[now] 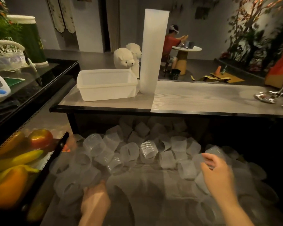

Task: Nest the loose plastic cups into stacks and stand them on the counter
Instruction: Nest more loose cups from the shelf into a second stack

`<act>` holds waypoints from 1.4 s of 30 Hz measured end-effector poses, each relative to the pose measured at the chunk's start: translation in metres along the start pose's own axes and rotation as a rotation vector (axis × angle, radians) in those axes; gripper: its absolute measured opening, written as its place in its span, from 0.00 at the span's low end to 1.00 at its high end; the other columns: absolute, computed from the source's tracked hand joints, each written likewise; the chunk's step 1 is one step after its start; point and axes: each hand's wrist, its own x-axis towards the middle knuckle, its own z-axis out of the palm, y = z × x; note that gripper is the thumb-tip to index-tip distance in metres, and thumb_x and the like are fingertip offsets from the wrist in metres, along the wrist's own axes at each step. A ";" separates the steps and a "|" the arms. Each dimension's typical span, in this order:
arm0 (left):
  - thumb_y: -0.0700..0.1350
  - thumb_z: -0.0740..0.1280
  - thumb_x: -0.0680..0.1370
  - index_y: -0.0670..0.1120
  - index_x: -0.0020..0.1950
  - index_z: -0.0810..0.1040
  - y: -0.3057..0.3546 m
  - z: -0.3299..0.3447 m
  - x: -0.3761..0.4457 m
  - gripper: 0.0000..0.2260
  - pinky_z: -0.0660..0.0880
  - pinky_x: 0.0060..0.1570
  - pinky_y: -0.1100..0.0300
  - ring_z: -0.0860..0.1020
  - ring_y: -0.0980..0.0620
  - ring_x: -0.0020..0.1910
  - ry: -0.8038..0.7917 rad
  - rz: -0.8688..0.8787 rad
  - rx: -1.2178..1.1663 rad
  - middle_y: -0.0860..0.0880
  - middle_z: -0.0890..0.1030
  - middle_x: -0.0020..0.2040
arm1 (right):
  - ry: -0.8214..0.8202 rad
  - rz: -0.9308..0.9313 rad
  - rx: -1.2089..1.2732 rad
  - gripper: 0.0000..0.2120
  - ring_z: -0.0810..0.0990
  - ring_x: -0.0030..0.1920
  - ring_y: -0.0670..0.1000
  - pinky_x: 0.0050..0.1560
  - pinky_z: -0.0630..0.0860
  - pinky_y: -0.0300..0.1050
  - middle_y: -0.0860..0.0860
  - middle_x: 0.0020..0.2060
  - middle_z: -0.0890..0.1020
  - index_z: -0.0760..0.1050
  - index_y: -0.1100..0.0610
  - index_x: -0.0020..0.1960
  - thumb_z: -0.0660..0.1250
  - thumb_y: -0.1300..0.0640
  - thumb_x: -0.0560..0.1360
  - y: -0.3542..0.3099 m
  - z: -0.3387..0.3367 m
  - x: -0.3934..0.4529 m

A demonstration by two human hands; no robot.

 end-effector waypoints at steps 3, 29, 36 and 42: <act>0.49 0.63 0.80 0.53 0.68 0.73 0.005 -0.005 -0.002 0.16 0.68 0.67 0.60 0.76 0.52 0.68 0.016 -0.002 -0.025 0.52 0.79 0.66 | -0.044 0.035 -0.252 0.12 0.79 0.49 0.55 0.46 0.70 0.45 0.54 0.53 0.79 0.79 0.53 0.57 0.68 0.60 0.74 0.024 -0.013 -0.006; 0.47 0.70 0.80 0.63 0.71 0.69 0.056 -0.063 -0.050 0.23 0.82 0.35 0.51 0.83 0.43 0.46 -0.277 0.088 -1.252 0.46 0.75 0.56 | -0.515 -0.021 -0.673 0.09 0.81 0.53 0.51 0.52 0.76 0.45 0.47 0.49 0.83 0.77 0.46 0.47 0.60 0.45 0.78 0.020 -0.002 -0.042; 0.48 0.76 0.75 0.60 0.70 0.72 0.070 -0.068 -0.057 0.26 0.84 0.41 0.46 0.84 0.44 0.49 -0.329 0.206 -1.137 0.43 0.80 0.54 | -0.267 -0.210 0.216 0.19 0.80 0.37 0.47 0.41 0.79 0.50 0.49 0.34 0.80 0.74 0.49 0.39 0.61 0.34 0.74 -0.037 -0.014 -0.048; 0.52 0.78 0.71 0.63 0.68 0.72 0.071 -0.079 -0.066 0.28 0.83 0.40 0.54 0.85 0.48 0.47 -0.412 0.329 -1.091 0.46 0.81 0.55 | -0.526 -0.159 0.469 0.15 0.82 0.50 0.48 0.53 0.81 0.51 0.45 0.46 0.83 0.76 0.47 0.43 0.62 0.37 0.73 -0.058 -0.006 -0.059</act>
